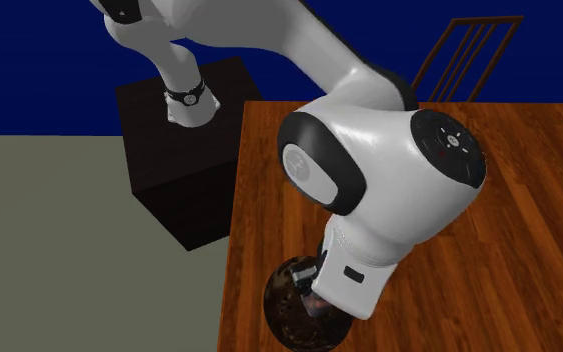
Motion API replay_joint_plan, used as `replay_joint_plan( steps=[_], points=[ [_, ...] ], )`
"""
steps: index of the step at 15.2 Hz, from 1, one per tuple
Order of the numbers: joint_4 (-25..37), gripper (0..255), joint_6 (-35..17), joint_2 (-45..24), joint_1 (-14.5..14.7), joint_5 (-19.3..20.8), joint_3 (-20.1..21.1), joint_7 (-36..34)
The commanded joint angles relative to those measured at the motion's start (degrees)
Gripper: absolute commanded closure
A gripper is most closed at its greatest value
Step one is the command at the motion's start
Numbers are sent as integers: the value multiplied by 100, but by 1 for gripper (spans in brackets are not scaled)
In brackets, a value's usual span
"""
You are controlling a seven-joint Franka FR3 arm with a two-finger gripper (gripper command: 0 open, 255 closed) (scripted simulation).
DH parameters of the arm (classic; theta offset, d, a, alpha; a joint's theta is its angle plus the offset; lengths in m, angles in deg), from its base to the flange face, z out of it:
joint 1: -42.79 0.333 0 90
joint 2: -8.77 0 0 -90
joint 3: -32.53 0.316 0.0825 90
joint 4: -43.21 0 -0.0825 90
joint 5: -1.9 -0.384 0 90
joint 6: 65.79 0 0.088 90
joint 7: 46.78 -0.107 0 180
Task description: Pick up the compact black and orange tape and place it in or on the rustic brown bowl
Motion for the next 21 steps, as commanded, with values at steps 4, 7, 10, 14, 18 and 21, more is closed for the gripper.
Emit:
replay_joint_plan(
  steps=[4, 7, 10, 14, 18, 21],
  points=[
    [-118, 255, -255, -144, -9, 59, -36, -64],
    [-226, 255, -427, -219, -12, 97, -56, -120],
    [-317, 255, -594, -304, -11, 138, -79, -176],
    [-414, 255, -807, -432, -5, 196, -113, -249],
    [-437, 255, -864, -470, -2, 212, -123, -269],
    [-437, 255, -864, -470, -2, 212, -123, -269]
  ],
)
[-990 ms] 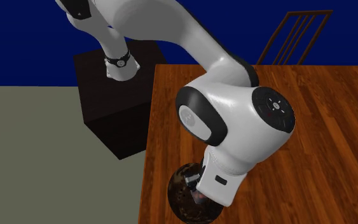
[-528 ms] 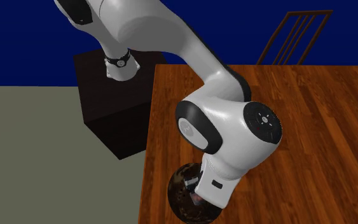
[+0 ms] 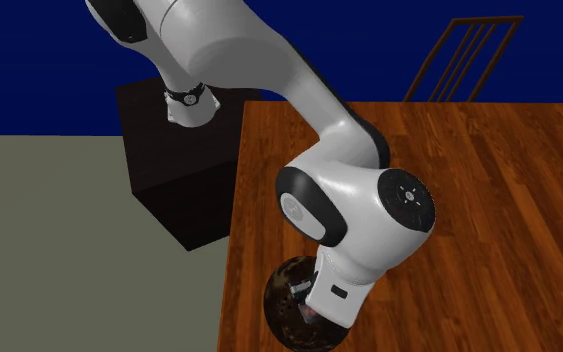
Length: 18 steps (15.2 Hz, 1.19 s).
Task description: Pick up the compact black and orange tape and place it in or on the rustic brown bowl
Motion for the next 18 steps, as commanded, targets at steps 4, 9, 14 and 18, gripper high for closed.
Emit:
replay_joint_plan(
  steps=[4, 9, 14, 18],
  points=[
    [2, 0, -1, -1, 1, 0, 0, 0],
    [60, 0, 135, 78, 17, -34, 26, 21],
    [280, 0, 535, 262, 75, -123, 90, 84],
    [281, 0, 536, 262, 75, -123, 90, 84]
  ],
)
